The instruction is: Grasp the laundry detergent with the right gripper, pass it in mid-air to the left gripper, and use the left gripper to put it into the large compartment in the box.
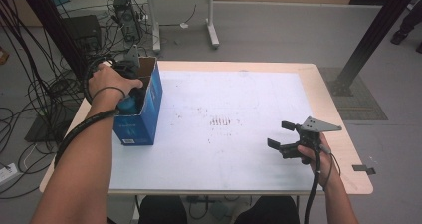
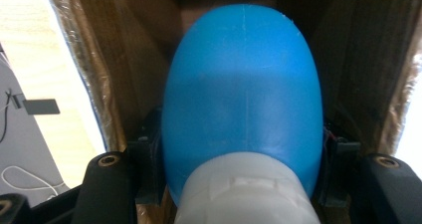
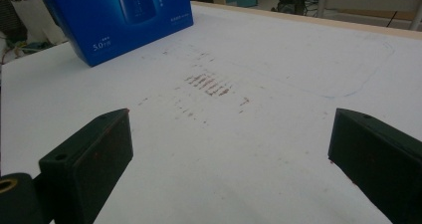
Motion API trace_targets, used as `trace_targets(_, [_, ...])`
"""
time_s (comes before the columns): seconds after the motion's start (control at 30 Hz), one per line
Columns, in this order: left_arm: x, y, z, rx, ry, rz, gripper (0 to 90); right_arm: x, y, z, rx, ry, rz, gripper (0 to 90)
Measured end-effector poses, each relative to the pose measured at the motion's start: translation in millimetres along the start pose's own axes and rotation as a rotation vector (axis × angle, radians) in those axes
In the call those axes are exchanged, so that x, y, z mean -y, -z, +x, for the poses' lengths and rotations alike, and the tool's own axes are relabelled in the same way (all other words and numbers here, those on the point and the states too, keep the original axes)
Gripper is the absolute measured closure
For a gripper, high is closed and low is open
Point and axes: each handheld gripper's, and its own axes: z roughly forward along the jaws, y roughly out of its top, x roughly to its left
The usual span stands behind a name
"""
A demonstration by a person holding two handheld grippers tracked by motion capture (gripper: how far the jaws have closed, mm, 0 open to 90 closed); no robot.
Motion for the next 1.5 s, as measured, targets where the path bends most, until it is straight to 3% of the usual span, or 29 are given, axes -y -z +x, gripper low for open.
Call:
trace_targets(0.37, [-1.8, -1.3, -4.1, -0.009, -0.001, 0.002, 37.8, 1.6, -1.1, -0.4, 0.0, -0.004, -0.003, 3.4])
trace_targets(1.5, [0.0, -1.4, 0.5, 0.002, 0.013, -0.004, 37.7, 0.6, 0.5, -1.9, 0.003, -0.003, -0.003, 3.4])
